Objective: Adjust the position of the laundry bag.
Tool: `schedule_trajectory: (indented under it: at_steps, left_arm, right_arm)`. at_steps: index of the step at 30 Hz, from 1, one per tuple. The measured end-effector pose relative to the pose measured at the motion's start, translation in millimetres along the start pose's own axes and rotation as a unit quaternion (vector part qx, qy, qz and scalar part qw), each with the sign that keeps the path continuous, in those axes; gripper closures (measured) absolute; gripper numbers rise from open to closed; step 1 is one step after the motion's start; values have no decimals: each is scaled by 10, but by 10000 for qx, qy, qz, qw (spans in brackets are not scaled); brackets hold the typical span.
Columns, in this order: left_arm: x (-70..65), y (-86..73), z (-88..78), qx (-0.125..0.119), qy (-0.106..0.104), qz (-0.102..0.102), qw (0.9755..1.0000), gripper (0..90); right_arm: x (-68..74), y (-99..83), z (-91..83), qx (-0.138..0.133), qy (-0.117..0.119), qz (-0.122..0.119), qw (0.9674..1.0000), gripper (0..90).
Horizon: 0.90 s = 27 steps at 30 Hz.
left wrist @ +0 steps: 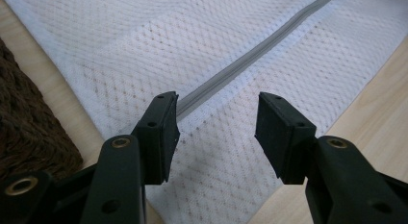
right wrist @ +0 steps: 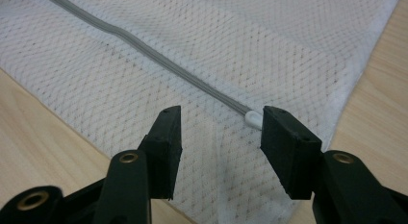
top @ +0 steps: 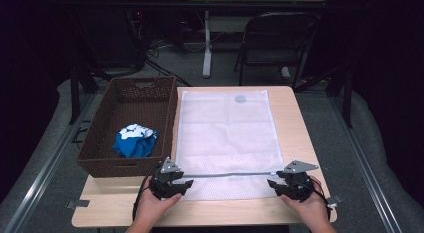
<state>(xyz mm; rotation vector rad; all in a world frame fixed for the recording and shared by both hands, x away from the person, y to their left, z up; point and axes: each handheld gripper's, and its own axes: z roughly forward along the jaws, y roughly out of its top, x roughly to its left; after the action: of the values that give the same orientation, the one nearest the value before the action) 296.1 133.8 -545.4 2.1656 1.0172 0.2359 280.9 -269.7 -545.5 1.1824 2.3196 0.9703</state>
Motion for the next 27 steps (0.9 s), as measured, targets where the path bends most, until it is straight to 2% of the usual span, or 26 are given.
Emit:
schedule_trajectory:
  at_steps: [18, 27]
  left_arm:
    - [-12, 14, -95, -88, 40, -7, 10000, 490]
    - [3, 32, -256, -189, 98, 10, 9998, 480]
  right_arm:
    - [22, -6, -40, -19, -6, -25, 10000, 485]
    - [63, 7, -53, 5, -46, -72, 10000, 494]
